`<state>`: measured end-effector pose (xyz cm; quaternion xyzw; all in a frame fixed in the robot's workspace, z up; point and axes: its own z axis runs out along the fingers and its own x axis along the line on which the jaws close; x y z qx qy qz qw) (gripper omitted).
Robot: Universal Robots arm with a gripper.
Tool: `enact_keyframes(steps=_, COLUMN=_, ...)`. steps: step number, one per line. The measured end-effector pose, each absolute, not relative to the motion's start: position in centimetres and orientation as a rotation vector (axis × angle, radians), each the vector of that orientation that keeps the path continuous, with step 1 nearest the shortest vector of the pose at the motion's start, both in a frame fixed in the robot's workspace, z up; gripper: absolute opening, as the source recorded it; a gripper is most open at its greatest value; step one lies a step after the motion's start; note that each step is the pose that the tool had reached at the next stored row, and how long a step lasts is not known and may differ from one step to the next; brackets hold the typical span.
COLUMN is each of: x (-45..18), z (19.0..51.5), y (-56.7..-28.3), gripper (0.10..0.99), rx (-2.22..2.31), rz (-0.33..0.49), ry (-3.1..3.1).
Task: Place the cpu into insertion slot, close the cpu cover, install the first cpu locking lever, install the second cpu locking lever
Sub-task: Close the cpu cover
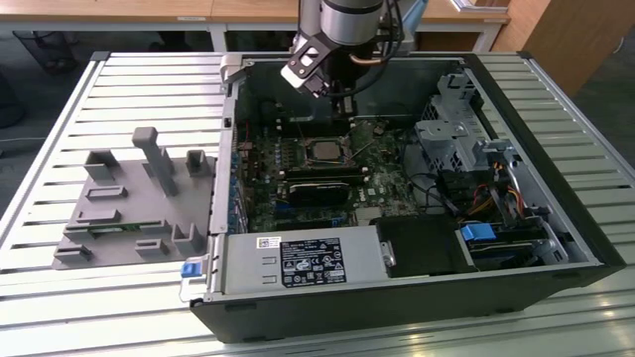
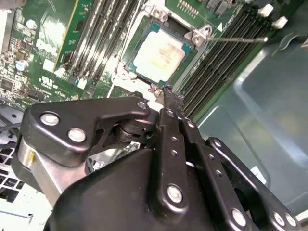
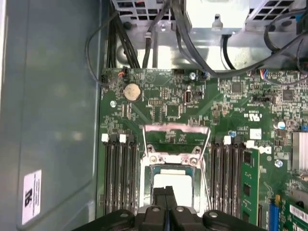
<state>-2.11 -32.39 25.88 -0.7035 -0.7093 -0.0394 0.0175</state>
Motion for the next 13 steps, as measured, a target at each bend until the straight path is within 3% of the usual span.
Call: enact_keyframes(steps=13, x=0.1, z=25.9, y=-32.4, gripper=0.106, rx=-2.184, rz=-0.118, ry=-2.202)
